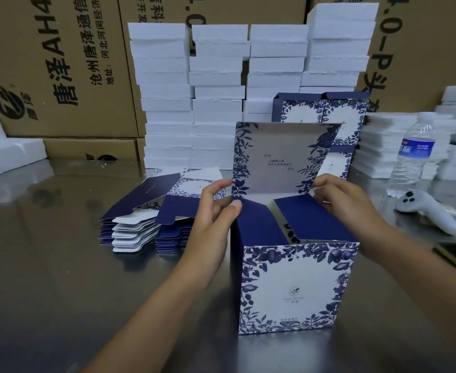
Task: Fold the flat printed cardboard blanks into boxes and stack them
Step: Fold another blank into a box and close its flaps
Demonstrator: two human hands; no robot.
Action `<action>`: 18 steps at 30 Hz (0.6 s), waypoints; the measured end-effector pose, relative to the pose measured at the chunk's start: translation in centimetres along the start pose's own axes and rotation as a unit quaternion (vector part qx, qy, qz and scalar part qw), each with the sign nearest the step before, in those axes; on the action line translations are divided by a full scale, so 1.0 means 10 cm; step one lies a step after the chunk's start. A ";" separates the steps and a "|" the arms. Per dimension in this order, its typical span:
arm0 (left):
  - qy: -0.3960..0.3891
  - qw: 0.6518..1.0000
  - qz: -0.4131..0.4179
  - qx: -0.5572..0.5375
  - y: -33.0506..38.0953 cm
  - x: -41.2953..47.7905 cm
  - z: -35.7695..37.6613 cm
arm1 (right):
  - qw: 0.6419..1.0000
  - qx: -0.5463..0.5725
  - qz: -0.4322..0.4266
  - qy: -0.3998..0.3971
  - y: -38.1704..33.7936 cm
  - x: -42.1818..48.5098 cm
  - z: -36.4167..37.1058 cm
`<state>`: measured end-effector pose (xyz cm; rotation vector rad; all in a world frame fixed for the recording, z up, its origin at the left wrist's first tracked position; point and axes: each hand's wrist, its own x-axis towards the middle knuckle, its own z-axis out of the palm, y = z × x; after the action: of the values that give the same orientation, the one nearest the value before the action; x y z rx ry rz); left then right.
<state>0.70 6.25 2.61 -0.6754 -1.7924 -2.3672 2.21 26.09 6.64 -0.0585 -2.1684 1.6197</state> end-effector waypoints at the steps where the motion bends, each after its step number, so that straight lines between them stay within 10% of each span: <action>1: -0.001 1.000 0.003 0.008 -0.01 0.00 0.00 | 0.999 0.025 0.024 0.012 -0.01 0.00 0.00; 8: 0.005 1.000 0.028 0.008 0.01 0.01 -0.01 | 0.981 0.173 0.086 -0.024 -0.05 -0.03 0.03; 18: -0.010 1.000 -0.024 -0.004 0.05 -0.03 0.02 | 0.995 0.024 0.098 -0.018 -0.17 0.04 0.03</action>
<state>1.21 6.19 2.92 -0.6666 -1.8289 -2.4065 2.13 25.38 8.28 -0.2363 -2.2085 1.7906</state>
